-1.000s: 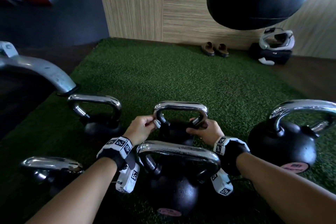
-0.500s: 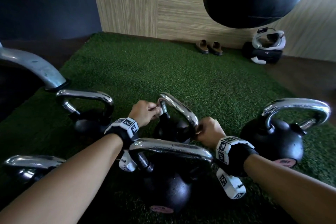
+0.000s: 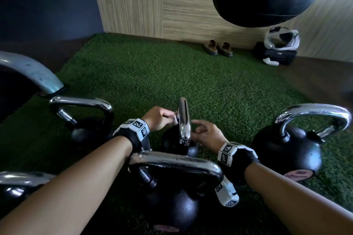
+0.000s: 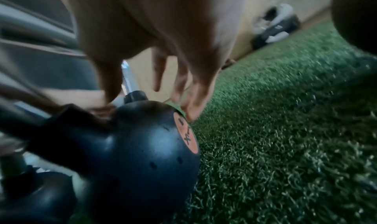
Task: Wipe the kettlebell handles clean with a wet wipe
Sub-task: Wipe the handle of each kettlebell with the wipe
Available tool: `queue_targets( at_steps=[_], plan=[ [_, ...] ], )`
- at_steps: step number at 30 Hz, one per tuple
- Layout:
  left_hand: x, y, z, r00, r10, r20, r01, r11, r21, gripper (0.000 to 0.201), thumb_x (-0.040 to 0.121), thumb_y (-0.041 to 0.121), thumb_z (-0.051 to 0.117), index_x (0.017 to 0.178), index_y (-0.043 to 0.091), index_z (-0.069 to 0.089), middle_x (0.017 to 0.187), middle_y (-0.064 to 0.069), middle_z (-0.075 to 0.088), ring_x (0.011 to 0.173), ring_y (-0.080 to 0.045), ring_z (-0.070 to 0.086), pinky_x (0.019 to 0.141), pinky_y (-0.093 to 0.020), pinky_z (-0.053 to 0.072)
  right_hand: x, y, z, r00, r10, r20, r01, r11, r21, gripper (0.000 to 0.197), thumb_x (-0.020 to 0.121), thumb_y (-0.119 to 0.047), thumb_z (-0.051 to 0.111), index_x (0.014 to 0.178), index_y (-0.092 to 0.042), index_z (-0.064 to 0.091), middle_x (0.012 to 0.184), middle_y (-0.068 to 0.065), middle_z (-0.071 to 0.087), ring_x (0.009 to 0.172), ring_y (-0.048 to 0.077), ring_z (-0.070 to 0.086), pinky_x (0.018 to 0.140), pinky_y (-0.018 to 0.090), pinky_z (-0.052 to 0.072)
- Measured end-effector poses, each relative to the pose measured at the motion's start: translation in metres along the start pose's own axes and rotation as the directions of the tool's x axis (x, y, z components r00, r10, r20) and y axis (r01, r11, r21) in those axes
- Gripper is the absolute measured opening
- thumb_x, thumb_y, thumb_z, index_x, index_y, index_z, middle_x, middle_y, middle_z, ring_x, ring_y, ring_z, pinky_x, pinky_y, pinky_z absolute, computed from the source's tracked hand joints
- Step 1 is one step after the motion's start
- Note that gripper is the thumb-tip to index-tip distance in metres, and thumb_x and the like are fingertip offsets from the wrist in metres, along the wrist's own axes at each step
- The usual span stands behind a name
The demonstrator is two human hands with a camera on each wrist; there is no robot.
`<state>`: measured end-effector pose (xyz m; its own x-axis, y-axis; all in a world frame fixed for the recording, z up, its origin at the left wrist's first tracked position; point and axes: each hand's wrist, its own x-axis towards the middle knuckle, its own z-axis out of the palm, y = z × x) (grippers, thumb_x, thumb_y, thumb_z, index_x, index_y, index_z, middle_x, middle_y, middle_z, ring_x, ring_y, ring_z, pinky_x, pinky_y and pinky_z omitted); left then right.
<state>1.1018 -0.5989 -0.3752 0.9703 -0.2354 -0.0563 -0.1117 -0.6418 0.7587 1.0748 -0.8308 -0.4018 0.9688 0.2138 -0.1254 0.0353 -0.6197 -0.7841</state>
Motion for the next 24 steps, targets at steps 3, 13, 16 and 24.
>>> queue_targets(
  at_steps=[3, 13, 16, 24],
  plan=[
    [0.002, -0.005, 0.006, 0.992, -0.079, -0.094, 0.079, 0.997, 0.006, 0.013, 0.091, 0.021, 0.079, 0.102, 0.019, 0.083, 0.096, 0.001, 0.082, 0.088, -0.011, 0.074, 0.097, -0.034, 0.055, 0.002, -0.003, 0.011, 0.996, 0.027, 0.082, -0.032, 0.998, 0.056, 0.046, 0.071, -0.047, 0.087, 0.115, -0.036, 0.076, 0.093, -0.014, 0.077, 0.085, 0.006, 0.073, 0.092, 0.036, 0.060],
    [0.017, 0.032, -0.013, 0.955, -0.227, -0.192, 0.203, 0.969, -0.138, 0.017, 0.088, 0.018, 0.081, 0.100, 0.027, 0.074, 0.096, 0.004, 0.078, 0.087, -0.011, 0.075, 0.071, -0.021, 0.058, 0.005, 0.003, 0.015, 0.998, 0.062, 0.028, -0.066, 0.975, 0.214, 0.080, 0.041, -0.069, 0.089, 0.111, -0.032, 0.079, 0.094, -0.008, 0.080, 0.090, 0.011, 0.075, 0.089, 0.032, 0.060],
    [0.016, 0.039, -0.015, 0.962, -0.250, -0.109, 0.214, 0.939, -0.268, 0.014, 0.088, 0.006, 0.077, 0.098, 0.014, 0.072, 0.115, -0.014, 0.076, 0.102, -0.028, 0.075, 0.095, -0.044, 0.060, 0.000, 0.001, 0.013, 0.998, 0.050, 0.042, -0.058, 0.976, 0.209, 0.063, 0.055, -0.058, 0.091, 0.111, -0.034, 0.078, 0.093, -0.017, 0.075, 0.087, 0.001, 0.071, 0.075, 0.015, 0.054],
    [-0.003, 0.038, -0.032, 0.992, -0.119, -0.032, 0.077, 0.797, -0.599, 0.019, 0.091, 0.001, 0.072, 0.104, 0.014, 0.078, 0.109, -0.007, 0.078, 0.096, -0.018, 0.076, 0.095, -0.028, 0.060, -0.004, -0.002, 0.009, 0.998, 0.057, 0.030, -0.061, 0.977, 0.202, 0.093, 0.039, -0.073, 0.084, 0.122, -0.031, 0.074, 0.113, -0.010, 0.073, 0.101, 0.007, 0.069, 0.095, 0.031, 0.057]
  ],
)
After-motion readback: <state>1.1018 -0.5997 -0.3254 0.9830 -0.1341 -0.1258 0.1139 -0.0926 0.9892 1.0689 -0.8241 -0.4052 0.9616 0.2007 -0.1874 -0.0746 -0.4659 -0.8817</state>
